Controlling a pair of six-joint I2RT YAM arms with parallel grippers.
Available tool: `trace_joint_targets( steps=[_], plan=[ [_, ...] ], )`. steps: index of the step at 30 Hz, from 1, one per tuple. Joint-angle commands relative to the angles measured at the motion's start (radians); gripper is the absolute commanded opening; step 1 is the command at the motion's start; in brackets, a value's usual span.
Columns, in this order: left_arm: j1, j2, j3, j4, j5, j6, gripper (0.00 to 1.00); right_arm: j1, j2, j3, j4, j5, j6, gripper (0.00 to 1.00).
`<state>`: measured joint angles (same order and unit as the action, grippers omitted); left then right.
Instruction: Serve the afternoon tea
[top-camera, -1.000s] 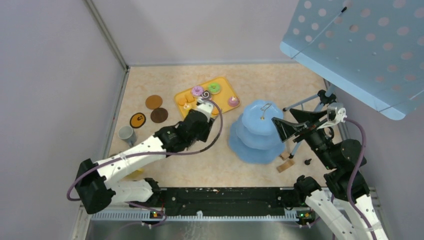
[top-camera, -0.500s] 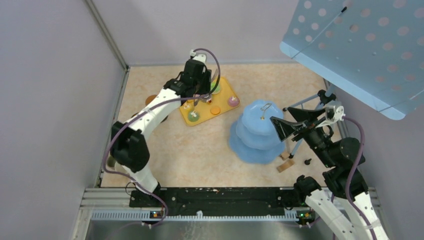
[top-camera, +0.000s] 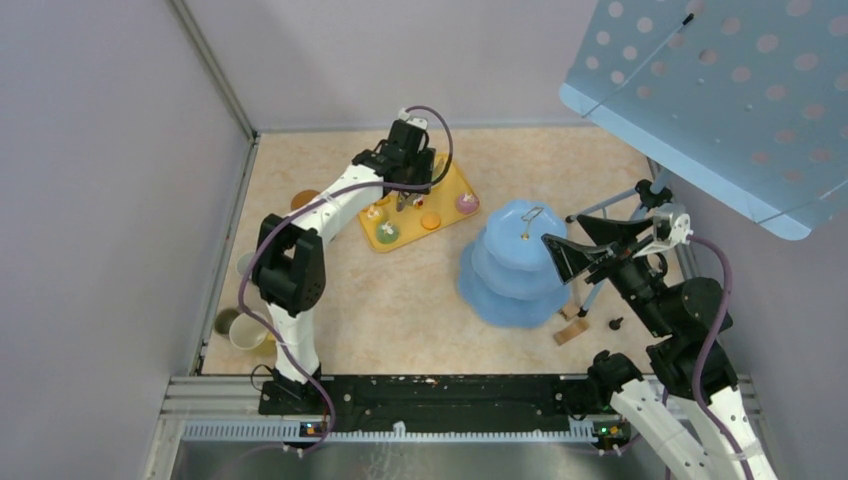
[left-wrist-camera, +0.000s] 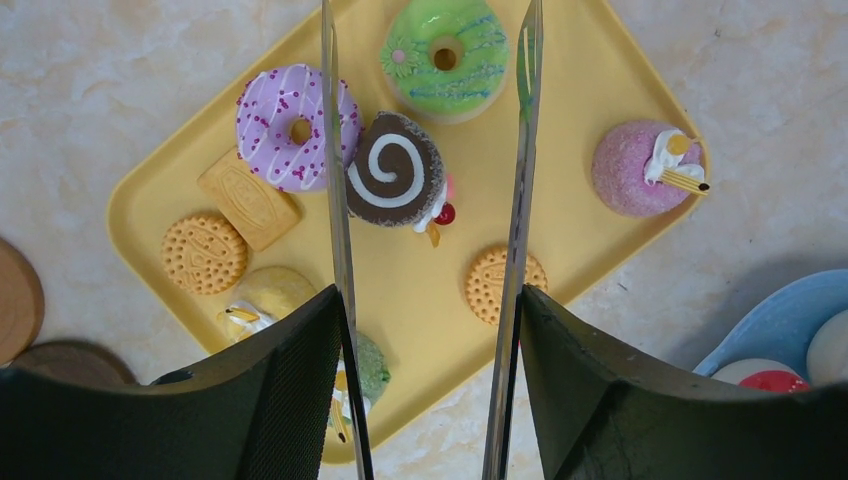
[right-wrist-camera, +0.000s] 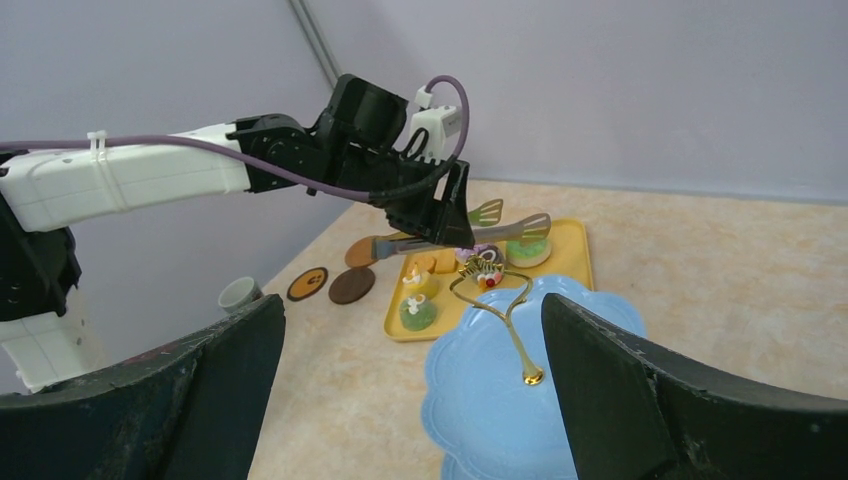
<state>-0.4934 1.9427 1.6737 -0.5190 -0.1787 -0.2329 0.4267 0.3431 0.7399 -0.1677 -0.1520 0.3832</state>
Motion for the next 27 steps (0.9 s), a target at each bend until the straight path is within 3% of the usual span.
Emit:
trace_joint_targets(
  steps=[1,11,21,27],
  plan=[
    [0.003,0.034,0.053,0.022,0.018,0.029,0.69,-0.009,-0.009,0.003,0.024,0.006,-0.012,0.97],
    [0.005,0.090,0.069,0.030,0.037,0.031,0.69,-0.009,-0.007,-0.006,0.025,0.012,-0.009,0.97],
    [0.004,0.087,0.077,0.033,0.041,0.043,0.53,-0.009,-0.005,-0.007,0.033,0.010,-0.006,0.97],
    [0.003,0.025,0.135,-0.009,0.033,0.068,0.49,-0.009,-0.005,-0.004,0.034,0.011,-0.005,0.97]
  ],
)
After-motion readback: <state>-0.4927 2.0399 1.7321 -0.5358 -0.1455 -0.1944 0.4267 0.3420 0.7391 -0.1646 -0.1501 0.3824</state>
